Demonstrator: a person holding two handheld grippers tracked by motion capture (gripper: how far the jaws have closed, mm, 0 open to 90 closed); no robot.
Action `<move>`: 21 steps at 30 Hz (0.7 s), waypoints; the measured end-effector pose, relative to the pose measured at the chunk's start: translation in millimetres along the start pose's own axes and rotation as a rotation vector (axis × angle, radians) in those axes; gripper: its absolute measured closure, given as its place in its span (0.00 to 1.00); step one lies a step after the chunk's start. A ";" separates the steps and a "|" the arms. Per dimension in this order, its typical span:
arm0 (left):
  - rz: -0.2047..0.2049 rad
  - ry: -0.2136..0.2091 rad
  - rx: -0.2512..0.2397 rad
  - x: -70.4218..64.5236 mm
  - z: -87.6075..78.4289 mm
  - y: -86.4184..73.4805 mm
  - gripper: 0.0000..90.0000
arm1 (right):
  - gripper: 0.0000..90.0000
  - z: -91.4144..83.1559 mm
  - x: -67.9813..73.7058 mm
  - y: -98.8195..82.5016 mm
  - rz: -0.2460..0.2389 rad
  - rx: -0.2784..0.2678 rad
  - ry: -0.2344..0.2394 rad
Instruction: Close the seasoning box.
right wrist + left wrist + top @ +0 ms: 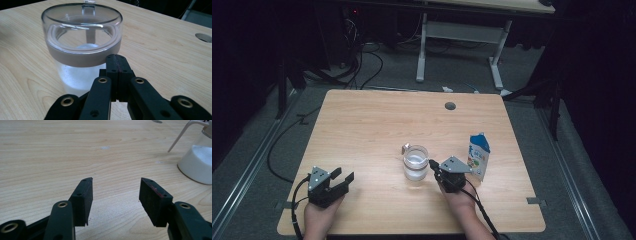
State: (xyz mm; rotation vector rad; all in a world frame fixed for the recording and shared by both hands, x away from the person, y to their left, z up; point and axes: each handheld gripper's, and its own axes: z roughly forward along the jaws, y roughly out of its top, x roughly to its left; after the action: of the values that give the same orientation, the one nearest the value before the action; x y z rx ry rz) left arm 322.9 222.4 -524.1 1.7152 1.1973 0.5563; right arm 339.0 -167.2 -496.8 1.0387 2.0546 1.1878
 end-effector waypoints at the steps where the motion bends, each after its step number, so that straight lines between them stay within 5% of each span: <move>1: 0.000 0.000 0.000 -0.1 0.1 0.0 0.50 | 1.00 -0.6 0.9 -0.3 -0.003 -0.004 0.001; 21: 0.000 -0.006 0.004 -0.7 0.5 -0.4 0.50 | 1.00 -2.4 26.8 -1.0 -0.024 -0.019 0.067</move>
State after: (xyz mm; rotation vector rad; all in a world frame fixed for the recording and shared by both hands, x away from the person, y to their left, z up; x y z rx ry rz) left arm 322.7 221.6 -524.6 1.7193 1.1949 0.5482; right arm 322.0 -146.5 -498.6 0.9742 2.0967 1.2435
